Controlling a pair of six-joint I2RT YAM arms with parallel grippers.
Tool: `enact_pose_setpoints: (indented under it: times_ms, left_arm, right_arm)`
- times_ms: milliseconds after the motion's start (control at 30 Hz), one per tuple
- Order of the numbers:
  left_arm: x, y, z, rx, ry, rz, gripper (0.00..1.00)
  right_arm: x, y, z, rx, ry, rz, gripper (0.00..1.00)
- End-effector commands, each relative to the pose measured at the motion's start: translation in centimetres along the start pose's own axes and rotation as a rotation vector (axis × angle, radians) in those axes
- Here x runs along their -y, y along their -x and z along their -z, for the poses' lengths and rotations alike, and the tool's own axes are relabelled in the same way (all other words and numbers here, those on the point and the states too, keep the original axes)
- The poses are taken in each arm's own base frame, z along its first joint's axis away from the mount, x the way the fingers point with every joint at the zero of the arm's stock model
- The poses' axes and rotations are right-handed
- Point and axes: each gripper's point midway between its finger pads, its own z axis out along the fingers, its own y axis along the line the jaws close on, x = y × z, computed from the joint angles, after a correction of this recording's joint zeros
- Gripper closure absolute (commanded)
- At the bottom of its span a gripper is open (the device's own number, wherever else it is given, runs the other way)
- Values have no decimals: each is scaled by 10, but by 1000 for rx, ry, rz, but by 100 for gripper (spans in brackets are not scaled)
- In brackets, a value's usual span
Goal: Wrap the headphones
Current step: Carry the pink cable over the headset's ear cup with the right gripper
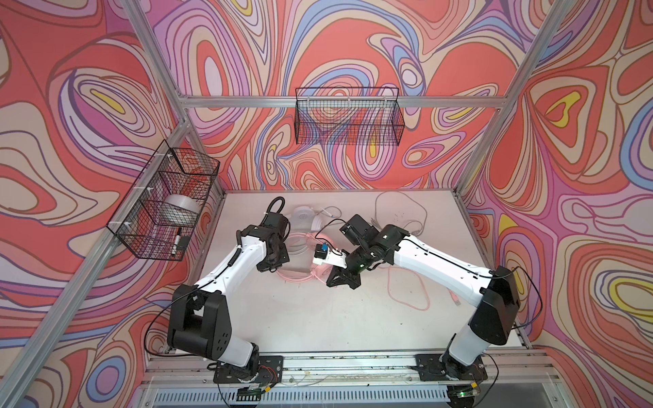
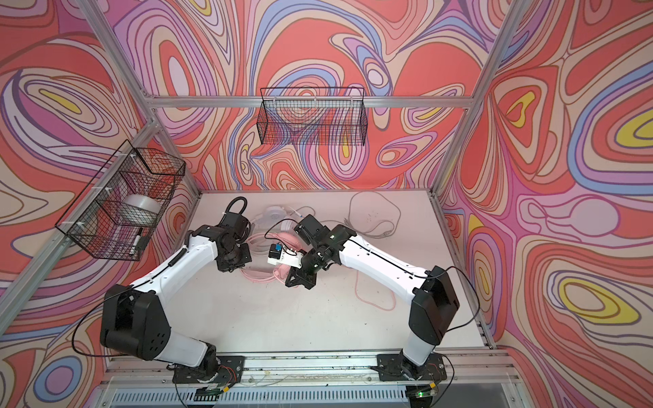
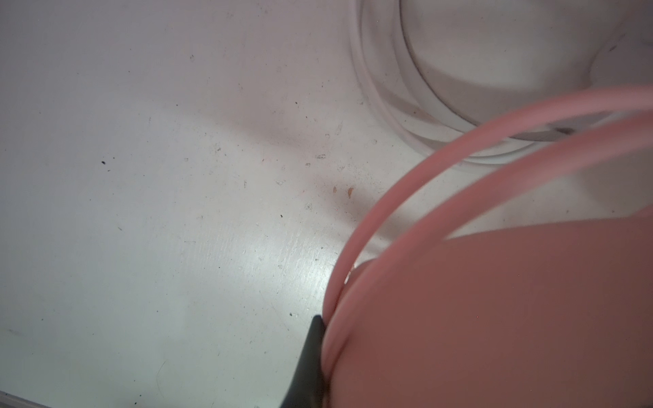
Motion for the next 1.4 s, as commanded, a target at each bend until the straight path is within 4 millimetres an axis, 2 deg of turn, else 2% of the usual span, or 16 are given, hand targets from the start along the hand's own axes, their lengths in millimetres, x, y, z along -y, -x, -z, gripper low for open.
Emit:
enact_pose_setpoints:
  times_ms: [0, 167, 467, 667, 967, 1100, 1367]
  left_arm:
    - [15, 10, 7, 32, -53, -28, 100]
    - [18, 7, 4, 20, -43, -94, 100]
    - [10, 8, 1, 14, 15, -140, 100]
    - [4, 10, 0, 22, 56, -117, 100]
    - [7, 11, -2, 20, 50, -94, 100]
    - [8, 11, -2, 18, 45, -100, 100]
    - [6, 6, -6, -2, 49, -132, 100]
  right_arm:
    - [16, 13, 0, 20, -71, 21, 100]
    - [26, 15, 3, -22, -112, 34, 100]
    - [30, -1, 11, -188, -102, -21, 100]
    - [19, -7, 12, -227, -40, -72, 100]
    - [6, -10, 4, -197, 31, -168, 100]
    - [11, -15, 3, -219, -1, -212, 100]
    - [27, -16, 14, -238, -123, -171, 100]
